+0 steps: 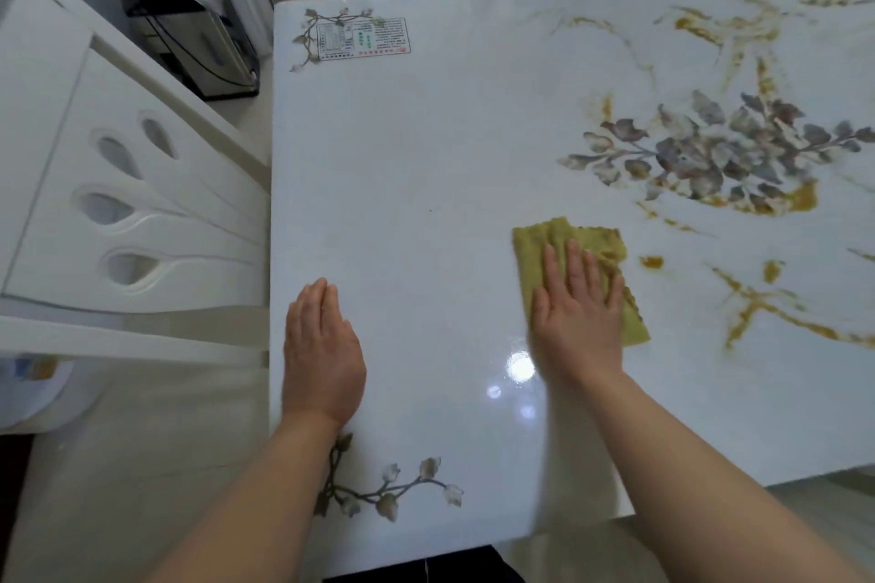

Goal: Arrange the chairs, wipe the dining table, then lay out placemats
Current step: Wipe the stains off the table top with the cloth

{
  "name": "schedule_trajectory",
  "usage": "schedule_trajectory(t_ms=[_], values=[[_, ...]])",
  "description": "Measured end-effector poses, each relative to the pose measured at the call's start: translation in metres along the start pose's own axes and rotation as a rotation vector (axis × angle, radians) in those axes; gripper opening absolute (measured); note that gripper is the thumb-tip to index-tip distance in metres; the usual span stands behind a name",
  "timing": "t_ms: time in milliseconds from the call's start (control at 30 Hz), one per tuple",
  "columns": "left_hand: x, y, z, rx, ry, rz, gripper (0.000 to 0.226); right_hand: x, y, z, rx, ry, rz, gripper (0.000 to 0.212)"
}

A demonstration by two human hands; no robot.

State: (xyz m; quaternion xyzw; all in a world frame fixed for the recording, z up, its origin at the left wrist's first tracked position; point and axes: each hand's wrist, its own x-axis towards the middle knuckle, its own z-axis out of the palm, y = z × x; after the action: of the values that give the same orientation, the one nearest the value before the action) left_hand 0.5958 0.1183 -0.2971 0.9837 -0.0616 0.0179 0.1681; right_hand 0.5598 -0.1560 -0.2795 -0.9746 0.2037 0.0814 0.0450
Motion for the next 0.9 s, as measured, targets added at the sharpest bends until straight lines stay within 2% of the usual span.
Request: schedule_trajectory(t_ms=[133,200,333,467,600,700,800,900], values=[[-0.016,-0.002,-0.002,-0.002,-0.05,0.018,0.054,-0.024,0.005,0.0,-0.009,-0.065,0.176,0.055],[-0.026,-0.006,-0.004,-0.002,-0.063,0.062,0.054,-0.042,-0.013,0.005,-0.009,-0.06,0.184,0.055],[-0.047,-0.011,-0.01,-0.013,-0.064,0.111,0.053,-0.081,-0.058,0.018,0.004,-0.047,0.04,0.064],[-0.059,-0.012,-0.011,-0.026,-0.078,0.13,0.054,-0.118,-0.093,0.029,0.023,-0.015,-0.066,0.061],[-0.058,-0.01,-0.008,-0.027,-0.093,0.135,0.058,-0.133,-0.072,0.033,0.023,0.029,-0.209,0.055],[-0.063,-0.006,-0.008,-0.045,-0.092,0.156,0.06,-0.134,-0.036,0.029,0.032,0.052,-0.079,0.06],[-0.066,-0.003,-0.01,-0.058,-0.105,0.157,0.062,-0.134,-0.004,0.027,0.009,-0.004,0.102,0.066],[-0.067,-0.001,-0.01,-0.063,-0.1,0.165,0.064,-0.133,-0.006,0.024,0.004,-0.04,0.207,0.069]])
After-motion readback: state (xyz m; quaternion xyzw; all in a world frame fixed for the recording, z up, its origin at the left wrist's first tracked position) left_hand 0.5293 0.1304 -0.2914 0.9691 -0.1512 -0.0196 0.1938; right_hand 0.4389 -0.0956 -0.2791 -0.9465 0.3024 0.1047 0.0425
